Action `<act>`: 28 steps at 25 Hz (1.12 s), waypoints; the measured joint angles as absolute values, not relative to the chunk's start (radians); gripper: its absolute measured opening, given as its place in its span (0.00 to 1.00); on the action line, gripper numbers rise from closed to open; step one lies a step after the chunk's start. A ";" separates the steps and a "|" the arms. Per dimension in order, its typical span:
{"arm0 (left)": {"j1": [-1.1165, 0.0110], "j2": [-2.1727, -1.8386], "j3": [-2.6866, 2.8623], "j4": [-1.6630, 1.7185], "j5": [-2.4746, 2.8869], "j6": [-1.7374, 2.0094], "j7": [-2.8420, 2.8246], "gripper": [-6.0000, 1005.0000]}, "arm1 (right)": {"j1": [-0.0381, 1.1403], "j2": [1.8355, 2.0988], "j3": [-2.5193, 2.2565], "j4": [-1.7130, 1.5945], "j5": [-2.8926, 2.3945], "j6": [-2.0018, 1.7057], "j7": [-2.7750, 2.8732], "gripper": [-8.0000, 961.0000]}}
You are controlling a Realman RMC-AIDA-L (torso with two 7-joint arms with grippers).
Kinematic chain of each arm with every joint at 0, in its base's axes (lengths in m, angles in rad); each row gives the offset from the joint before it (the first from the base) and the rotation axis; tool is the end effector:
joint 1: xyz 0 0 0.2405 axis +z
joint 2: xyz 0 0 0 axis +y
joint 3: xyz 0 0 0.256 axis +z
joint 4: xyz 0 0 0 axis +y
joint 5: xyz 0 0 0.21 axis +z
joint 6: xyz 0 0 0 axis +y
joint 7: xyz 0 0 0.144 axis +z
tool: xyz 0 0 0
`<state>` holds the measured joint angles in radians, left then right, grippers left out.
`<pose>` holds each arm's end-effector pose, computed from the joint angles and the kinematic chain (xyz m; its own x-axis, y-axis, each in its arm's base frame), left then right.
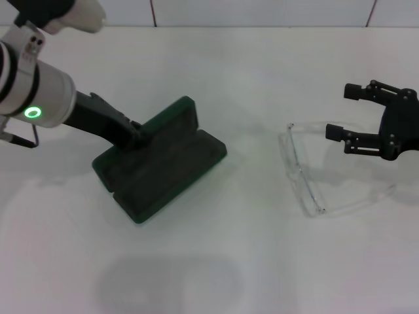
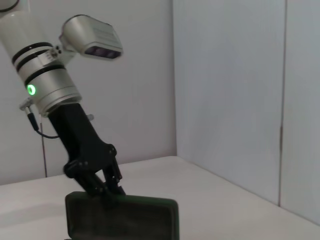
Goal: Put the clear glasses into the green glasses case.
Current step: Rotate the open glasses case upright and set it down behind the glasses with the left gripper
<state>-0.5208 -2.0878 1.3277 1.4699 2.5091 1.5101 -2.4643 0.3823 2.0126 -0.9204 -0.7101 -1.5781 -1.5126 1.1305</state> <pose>-0.1729 0.3532 0.0175 0.8129 0.5782 -0.0701 0.4991 -0.7536 -0.4278 0.2683 0.3231 0.0340 0.8053 -0.0470 -0.5910 -0.3162 -0.8773 -0.3610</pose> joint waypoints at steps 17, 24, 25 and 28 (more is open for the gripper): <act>-0.496 -2.089 1.643 1.586 2.536 1.336 -2.156 0.22 | 0.304 2.005 -0.759 -0.709 -1.581 -1.599 1.130 0.91; -0.502 -2.089 1.746 1.571 2.604 1.285 -2.149 0.23 | 0.277 2.005 -0.716 -0.701 -1.588 -1.637 1.122 0.91; -0.506 -2.089 1.748 1.565 2.601 1.283 -2.149 0.23 | 0.277 2.005 -0.716 -0.699 -1.588 -1.638 1.121 0.91; -0.534 -2.092 1.750 1.533 2.578 1.281 -2.149 0.23 | 0.277 2.006 -0.716 -0.698 -1.588 -1.640 1.120 0.91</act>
